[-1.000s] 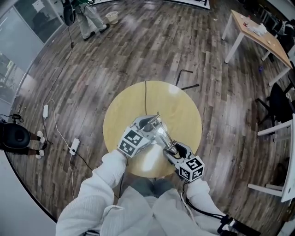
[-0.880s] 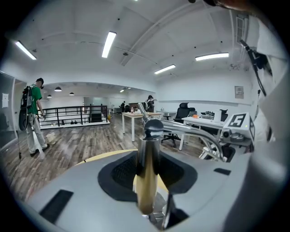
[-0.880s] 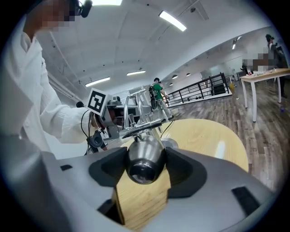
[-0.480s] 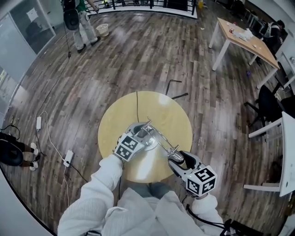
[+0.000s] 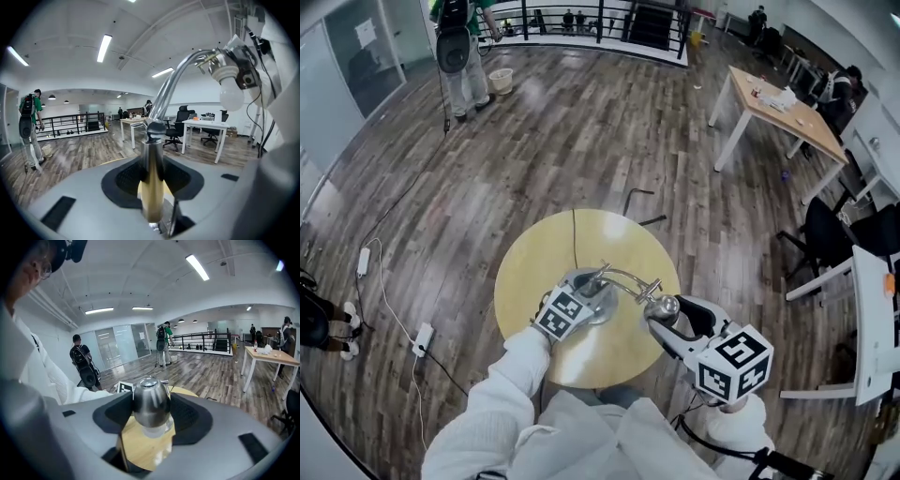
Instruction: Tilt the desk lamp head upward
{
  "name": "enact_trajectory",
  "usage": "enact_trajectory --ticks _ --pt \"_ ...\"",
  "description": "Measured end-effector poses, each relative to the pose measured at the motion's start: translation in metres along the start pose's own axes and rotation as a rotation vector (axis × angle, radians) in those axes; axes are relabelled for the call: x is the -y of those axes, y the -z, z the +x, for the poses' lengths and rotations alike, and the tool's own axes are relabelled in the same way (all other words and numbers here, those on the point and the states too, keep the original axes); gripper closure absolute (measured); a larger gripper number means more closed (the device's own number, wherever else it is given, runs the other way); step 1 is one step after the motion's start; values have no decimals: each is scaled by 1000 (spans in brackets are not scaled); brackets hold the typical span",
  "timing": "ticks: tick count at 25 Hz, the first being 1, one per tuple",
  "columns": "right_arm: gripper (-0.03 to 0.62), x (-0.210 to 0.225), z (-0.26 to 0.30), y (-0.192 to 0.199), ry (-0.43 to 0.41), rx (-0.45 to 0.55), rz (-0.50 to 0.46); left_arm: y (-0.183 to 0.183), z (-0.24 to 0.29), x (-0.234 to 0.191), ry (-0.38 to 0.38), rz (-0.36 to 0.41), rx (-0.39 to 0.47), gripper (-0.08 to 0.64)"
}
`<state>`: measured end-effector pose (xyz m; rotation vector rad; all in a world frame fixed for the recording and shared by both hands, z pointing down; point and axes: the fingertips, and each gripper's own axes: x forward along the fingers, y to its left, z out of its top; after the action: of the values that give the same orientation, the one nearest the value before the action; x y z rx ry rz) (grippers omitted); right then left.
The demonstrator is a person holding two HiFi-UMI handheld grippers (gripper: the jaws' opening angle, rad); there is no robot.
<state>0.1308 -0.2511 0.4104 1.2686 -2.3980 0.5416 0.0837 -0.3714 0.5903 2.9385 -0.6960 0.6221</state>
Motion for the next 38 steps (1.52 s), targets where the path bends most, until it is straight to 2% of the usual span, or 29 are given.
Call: enact_trajectory --ticks 5,8,18,24,29,32,35,38 --pt "330 -9 8 -42 -10 6 -70 1 -3 3 23 14 4 434" --pt "331 -14 17 -60 -11 -26 -108 1 -4 3 34 29 2 434" --pt "336 -29 49 -102 -47 -150 -232 5 -8 4 72 68 -4 434" --pt "337 -35 70 -122 -84 -160 -250 5 -10 5 89 74 -25 434" --pt "337 -35 75 -128 -112 -129 -252 8 -9 2 91 60 -33 434" --pt "336 -35 74 -130 -136 -75 -282 4 -6 2 86 59 -21 433" --pt "336 -37 67 -133 -146 18 -276 3 -8 4 62 52 -13 433" --pt "336 -32 43 -154 -133 181 -208 0 -13 2 22 29 5 433"
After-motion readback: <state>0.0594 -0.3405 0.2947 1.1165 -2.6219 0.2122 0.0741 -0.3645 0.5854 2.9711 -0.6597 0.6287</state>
